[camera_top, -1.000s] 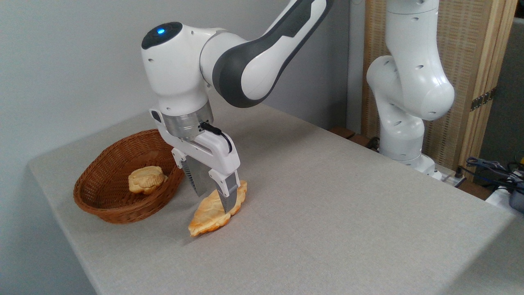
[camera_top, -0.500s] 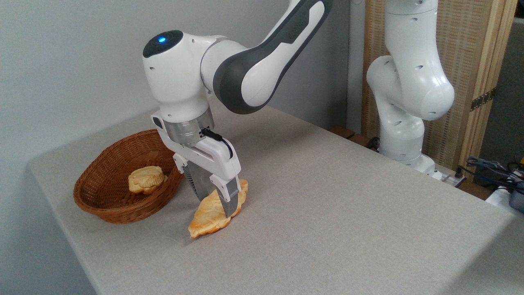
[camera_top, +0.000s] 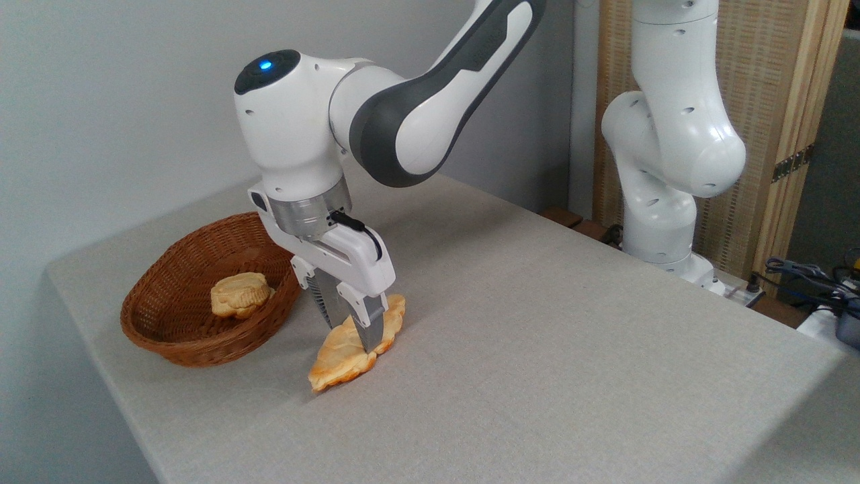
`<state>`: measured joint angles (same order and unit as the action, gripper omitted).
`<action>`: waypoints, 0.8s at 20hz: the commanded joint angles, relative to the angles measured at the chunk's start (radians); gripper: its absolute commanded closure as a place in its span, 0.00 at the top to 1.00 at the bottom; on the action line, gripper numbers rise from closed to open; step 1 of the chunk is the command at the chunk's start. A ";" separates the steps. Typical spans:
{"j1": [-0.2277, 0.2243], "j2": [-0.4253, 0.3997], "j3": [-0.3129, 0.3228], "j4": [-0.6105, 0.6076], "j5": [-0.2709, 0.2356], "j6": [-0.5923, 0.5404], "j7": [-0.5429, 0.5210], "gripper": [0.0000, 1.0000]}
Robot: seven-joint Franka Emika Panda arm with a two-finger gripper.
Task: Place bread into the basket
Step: 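Lift the pastry and carry it over the wicker basket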
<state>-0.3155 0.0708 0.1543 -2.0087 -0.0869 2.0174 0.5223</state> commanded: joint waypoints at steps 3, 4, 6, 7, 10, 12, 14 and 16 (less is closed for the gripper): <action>-0.010 -0.034 -0.004 0.063 -0.005 0.015 -0.018 0.44; -0.013 -0.040 -0.005 0.083 -0.010 0.015 -0.031 0.44; -0.016 -0.040 -0.039 0.125 -0.013 0.015 -0.089 0.44; -0.014 -0.040 -0.062 0.145 -0.014 0.017 -0.117 0.45; -0.016 -0.025 -0.149 0.186 -0.043 0.033 -0.247 0.45; -0.017 -0.012 -0.186 0.189 -0.047 0.052 -0.383 0.45; -0.016 -0.008 -0.216 0.189 -0.044 0.087 -0.543 0.46; -0.017 0.004 -0.231 0.189 -0.040 0.115 -0.646 0.51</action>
<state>-0.3337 0.0510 -0.0633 -1.8357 -0.1182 2.0897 0.0180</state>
